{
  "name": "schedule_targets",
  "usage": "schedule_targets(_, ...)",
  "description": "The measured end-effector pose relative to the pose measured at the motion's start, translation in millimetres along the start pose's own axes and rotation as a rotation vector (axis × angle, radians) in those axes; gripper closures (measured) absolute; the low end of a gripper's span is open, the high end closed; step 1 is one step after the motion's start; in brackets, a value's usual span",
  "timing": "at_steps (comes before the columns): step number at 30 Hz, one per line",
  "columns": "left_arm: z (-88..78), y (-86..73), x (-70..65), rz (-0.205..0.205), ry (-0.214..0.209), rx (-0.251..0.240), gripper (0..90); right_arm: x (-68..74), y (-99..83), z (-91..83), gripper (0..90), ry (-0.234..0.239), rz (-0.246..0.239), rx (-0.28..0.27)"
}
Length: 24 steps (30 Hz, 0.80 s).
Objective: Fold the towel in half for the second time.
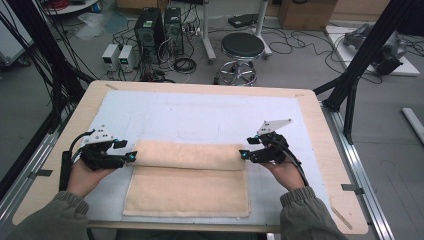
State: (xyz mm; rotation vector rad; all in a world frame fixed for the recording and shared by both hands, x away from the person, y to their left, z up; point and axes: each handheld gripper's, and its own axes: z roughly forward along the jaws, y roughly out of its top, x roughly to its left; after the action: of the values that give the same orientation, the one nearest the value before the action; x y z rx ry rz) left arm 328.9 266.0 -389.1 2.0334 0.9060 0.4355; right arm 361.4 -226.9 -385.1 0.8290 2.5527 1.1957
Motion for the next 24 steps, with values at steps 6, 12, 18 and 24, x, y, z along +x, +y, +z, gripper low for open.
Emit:
schedule_targets(6, 33.1, 9.1, 8.8, -0.013, 0.028, 0.041, 36.9, -16.2, 8.9, 30.4, 30.6, 0.044, 0.050, 0.050)
schedule_targets(12, 53.1, 0.6, 19.1, -0.086, -0.095, 0.152, 54.7, -18.4, 2.1, 52.1, 52.8, 0.198, 0.084, 0.125)
schedule_targets(18, 34.2, 7.8, 2.9, 0.027, -0.027, 0.092, 83.6, -4.1, 9.0, 40.7, 81.2, 0.196, -0.008, 0.094)
schedule_targets(24, -16.7, 2.2, -20.0, 0.062, -0.048, -0.045, 84.9, 21.8, 16.0, 1.0, 82.0, 0.188, -0.082, 0.001)
